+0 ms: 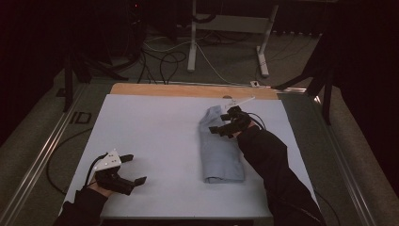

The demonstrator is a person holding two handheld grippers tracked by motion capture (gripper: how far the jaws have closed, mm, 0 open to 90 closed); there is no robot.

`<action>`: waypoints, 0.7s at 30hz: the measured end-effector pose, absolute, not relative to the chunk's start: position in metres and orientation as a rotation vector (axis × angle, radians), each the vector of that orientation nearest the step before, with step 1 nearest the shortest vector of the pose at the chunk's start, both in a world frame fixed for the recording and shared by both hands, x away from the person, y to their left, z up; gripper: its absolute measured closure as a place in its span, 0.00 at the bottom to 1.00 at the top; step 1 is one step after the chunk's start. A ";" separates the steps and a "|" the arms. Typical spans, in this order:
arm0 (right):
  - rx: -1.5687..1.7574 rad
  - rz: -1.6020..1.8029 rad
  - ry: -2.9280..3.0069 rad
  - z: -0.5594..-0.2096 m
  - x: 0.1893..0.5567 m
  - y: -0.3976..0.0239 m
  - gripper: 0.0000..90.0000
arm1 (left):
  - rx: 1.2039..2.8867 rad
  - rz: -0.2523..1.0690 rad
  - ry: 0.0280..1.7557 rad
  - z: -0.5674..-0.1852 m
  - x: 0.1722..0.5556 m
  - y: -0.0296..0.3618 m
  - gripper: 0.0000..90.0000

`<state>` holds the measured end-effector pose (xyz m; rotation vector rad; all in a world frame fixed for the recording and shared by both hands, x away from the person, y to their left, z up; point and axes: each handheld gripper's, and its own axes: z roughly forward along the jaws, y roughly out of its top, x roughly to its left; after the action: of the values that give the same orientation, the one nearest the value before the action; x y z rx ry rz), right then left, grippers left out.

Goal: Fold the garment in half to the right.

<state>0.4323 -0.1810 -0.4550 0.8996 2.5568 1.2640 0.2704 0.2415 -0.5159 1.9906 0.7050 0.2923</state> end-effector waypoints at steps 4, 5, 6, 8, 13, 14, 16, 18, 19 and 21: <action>0.852 1.294 2.559 -0.453 0.418 -0.180 0.17 | 1.990 0.292 0.706 -0.515 0.270 0.242 0.01; 0.842 1.305 2.559 -0.453 0.414 -0.180 0.17 | 1.991 0.293 0.704 -0.515 0.270 0.242 0.01; 0.842 1.305 2.559 -0.453 0.414 -0.180 0.17 | 1.991 0.293 0.704 -0.515 0.270 0.242 0.01; 0.804 1.328 2.575 -0.453 0.405 -0.179 0.16 | 1.986 0.291 0.710 -0.516 0.270 0.242 0.01; 0.714 1.324 2.598 -0.454 0.384 -0.177 0.23 | 1.988 0.289 0.710 -0.516 0.270 0.242 0.01; 0.700 1.338 2.604 -0.454 0.381 -0.177 0.26 | 1.989 0.291 0.710 -0.516 0.270 0.242 0.01; 0.683 1.355 2.601 -0.454 0.374 -0.177 0.30 | 1.993 0.291 0.707 -0.516 0.270 0.242 0.01; 0.654 1.372 2.607 -0.453 0.366 -0.178 0.37 | 1.990 0.289 0.708 -0.516 0.271 0.242 0.01; 0.643 1.390 2.614 -0.454 0.363 -0.178 0.39 | 1.989 0.291 0.708 -0.516 0.270 0.242 0.01; 0.613 1.394 2.632 -0.456 0.356 -0.178 0.45 | 1.992 0.294 0.703 -0.516 0.270 0.242 0.01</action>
<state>0.3560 -0.1775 -0.4555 0.6131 2.6323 1.3944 0.2700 0.2418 -0.5155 1.9916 0.7027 0.2936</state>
